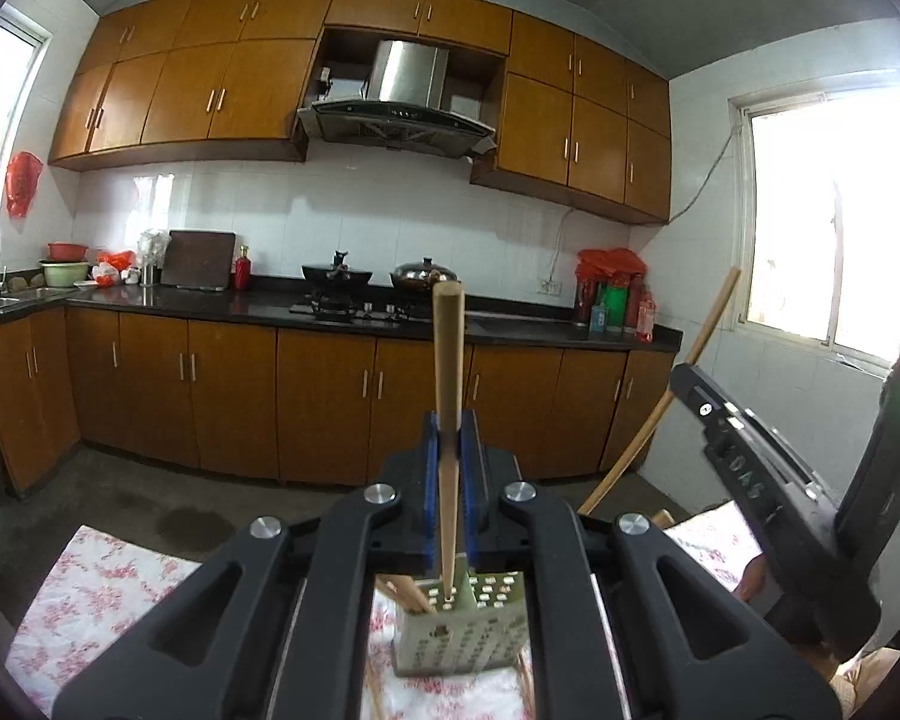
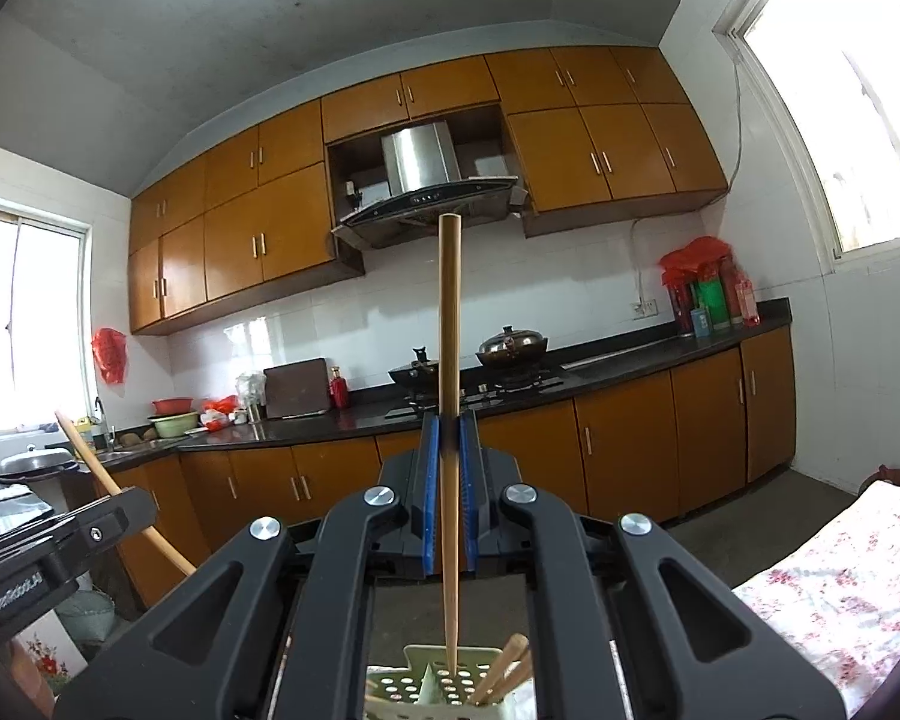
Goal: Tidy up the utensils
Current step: 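Lift both held chopsticks upright and carry them over the green holder, then open both tools to drop the chopsticks into the green holder, then close the left tool on a chopstick while the right tool grasps another chopstick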
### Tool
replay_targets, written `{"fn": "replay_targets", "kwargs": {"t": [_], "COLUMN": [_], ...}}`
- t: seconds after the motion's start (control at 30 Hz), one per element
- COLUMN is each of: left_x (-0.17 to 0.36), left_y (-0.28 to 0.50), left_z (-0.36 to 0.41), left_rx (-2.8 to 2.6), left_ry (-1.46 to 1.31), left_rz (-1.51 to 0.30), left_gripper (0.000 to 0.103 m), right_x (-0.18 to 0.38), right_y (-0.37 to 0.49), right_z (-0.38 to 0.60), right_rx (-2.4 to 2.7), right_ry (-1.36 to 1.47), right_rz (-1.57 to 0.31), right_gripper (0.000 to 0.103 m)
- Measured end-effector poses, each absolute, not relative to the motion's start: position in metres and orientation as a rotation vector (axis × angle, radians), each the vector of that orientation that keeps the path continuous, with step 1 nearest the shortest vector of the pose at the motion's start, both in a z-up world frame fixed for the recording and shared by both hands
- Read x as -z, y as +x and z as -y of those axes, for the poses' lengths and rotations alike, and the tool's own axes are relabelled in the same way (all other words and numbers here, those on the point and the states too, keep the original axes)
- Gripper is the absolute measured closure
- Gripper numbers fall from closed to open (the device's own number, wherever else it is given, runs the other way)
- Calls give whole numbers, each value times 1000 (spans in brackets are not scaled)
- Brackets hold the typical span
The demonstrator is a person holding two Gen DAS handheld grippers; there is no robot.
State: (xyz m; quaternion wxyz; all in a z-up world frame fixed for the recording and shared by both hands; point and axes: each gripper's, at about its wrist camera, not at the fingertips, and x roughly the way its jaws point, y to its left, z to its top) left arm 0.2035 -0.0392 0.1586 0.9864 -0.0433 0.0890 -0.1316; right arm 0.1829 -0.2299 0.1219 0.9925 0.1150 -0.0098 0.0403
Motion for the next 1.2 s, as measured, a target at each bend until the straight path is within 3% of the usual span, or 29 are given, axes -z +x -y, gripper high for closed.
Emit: {"fn": "replay_targets", "kwargs": {"t": [0.37,0.53,0.8,0.9,1.1,1.2], "left_x": [-123,-117,-121,-101,-15,23], "left_y": [244,236,184,166,164,161], "left_z": [42,33,1,-16,-38,-37], "left_rx": [268,259,206,157,90,94], "left_ry": [-105,-117,-116,-104,-106,-106], "left_rz": [-242,-258,-250,-304,-579,-686], "left_gripper": [94,81,68,64,63,63], "right_x": [-90,-98,-105,-77,34,61], "right_y": [193,171,129,123,135,131], "right_z": [222,225,248,257,245,219], "right_rx": [-102,-100,-41,-14,-105,-161], "right_ry": [212,191,171,146,225,187], "right_rz": [-128,-126,-162,-303,-782,-863], "right_gripper": [93,76,69,67,67,68]}}
